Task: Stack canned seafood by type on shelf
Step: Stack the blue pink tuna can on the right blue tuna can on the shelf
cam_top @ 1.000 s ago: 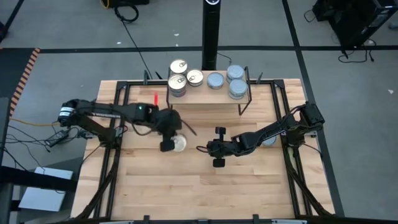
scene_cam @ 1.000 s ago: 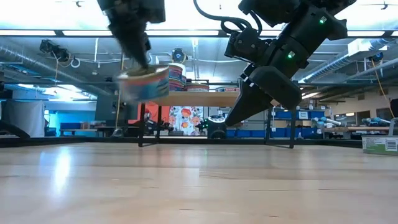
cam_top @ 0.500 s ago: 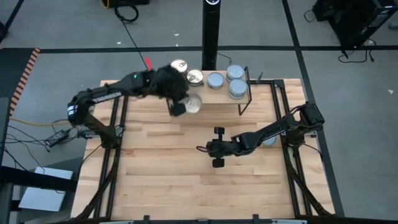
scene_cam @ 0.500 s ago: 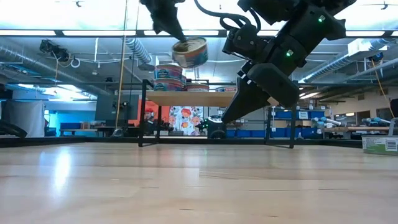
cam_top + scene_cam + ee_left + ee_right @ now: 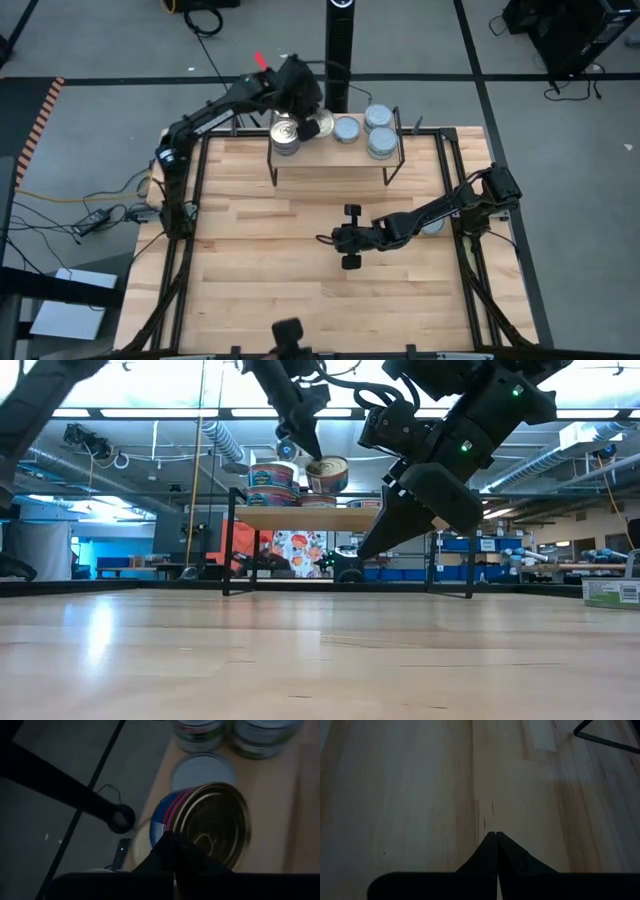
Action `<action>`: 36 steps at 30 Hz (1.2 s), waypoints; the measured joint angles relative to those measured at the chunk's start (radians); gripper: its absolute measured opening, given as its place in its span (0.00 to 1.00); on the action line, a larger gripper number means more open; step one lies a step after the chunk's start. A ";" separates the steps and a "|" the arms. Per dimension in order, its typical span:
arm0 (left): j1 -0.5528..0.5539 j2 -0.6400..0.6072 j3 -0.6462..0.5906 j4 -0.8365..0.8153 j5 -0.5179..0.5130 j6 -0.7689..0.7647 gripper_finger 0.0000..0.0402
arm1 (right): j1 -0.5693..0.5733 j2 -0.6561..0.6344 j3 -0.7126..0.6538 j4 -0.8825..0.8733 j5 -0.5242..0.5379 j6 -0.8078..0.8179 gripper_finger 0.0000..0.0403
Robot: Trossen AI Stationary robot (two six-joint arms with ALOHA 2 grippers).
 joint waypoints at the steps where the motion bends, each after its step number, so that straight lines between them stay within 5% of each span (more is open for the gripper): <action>1: 0.010 0.019 0.033 -0.016 0.001 0.002 0.00 | 0.000 0.000 0.000 0.000 0.000 0.000 0.01; 6: 0.045 0.092 0.147 -0.083 -0.055 0.003 0.00 | 0.000 0.000 0.000 -0.007 -0.002 0.000 0.01; 22: 0.061 0.095 0.155 -0.134 -0.066 0.003 0.00 | 0.000 0.000 0.000 -0.007 -0.002 0.001 0.01; 36: 0.075 0.091 0.245 -0.198 0.022 -0.028 0.00 | -0.001 0.000 0.000 0.010 -0.019 -0.005 0.01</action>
